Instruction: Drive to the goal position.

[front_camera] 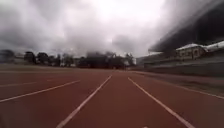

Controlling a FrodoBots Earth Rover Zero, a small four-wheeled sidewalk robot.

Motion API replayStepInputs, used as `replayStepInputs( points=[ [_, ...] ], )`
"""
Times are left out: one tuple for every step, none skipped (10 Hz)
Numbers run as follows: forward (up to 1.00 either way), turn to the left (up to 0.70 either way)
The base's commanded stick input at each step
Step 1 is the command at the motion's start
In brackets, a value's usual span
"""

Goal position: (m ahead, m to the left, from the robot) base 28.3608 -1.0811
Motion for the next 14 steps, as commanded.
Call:
replayStepInputs(
  points=[
    [0.67, 0.00],
    [0.67, 0.00],
    [0.67, 0.00],
    [0.67, 0.00],
    [0.67, 0.00],
    [0.67, 0.00],
    [0.67, 0.00],
    [0.67, 0.00],
    [0.67, 0.00],
    [0.67, 0.00],
    [0.67, 0.00],
    [0.67, 0.00],
    [0.67, 0.00],
    [0.67, 0.00]
  ],
)
